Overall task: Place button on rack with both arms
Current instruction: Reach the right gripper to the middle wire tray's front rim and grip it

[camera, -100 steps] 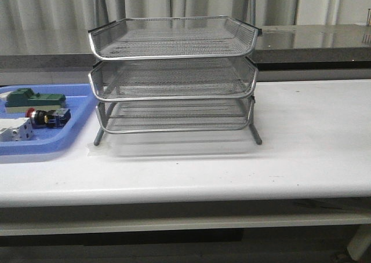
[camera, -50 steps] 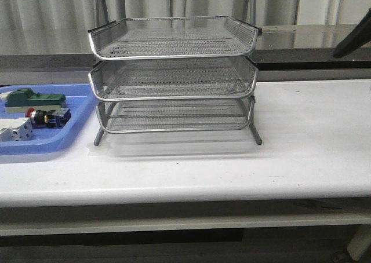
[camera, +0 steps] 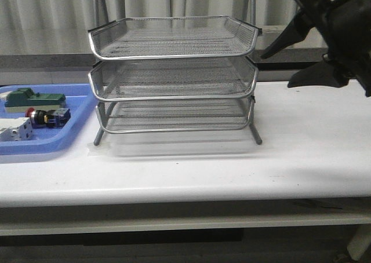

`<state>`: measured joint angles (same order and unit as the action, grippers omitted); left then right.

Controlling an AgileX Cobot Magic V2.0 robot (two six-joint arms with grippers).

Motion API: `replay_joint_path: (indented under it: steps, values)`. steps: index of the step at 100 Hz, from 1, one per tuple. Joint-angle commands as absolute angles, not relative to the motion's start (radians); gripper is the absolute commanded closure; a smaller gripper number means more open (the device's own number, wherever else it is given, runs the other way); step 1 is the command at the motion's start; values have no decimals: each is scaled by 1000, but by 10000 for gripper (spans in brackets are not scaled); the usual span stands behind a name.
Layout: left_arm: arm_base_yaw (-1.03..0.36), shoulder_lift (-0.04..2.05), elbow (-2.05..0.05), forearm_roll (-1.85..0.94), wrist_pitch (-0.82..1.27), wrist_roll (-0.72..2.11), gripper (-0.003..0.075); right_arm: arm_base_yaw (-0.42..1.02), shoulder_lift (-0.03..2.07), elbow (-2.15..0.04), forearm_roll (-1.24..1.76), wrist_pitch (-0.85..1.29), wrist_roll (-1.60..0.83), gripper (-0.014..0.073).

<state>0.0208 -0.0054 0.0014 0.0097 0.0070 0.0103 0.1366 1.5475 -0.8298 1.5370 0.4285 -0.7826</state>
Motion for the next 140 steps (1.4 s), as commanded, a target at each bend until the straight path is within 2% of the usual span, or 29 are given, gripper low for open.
replay_joint_path:
  steps: [1, 32, 60, 72, 96, 108, 117, 140]
  values:
    - [23, -40, 47, 8, -68, 0, 716, 138, 1574, -885, 1612, 476, -843, 153]
    - [23, -40, 47, 8, -68, 0, 716, 138, 1749, -1015, 1626, 557, -847, 153]
    - [23, -40, 47, 8, -68, 0, 716, 139, 1825, -1106, 1630, 594, -847, 167]
    - [23, -40, 47, 8, -68, 0, 716, 139, 1829, -1110, 1633, 596, -847, 234]
    - [23, -40, 47, 8, -68, 0, 716, 139, 1829, -1110, 1633, 610, -847, 482]
    - [23, -40, 47, 8, -68, 0, 716, 139, 1829, -1106, 1632, 624, -847, 573]
    - [23, -40, 47, 8, -68, 0, 716, 139, 1829, -1091, 1627, 630, -847, 602]
    - [23, -40, 47, 8, -68, 0, 716, 139, 1828, -1012, 1611, 646, -849, 602]
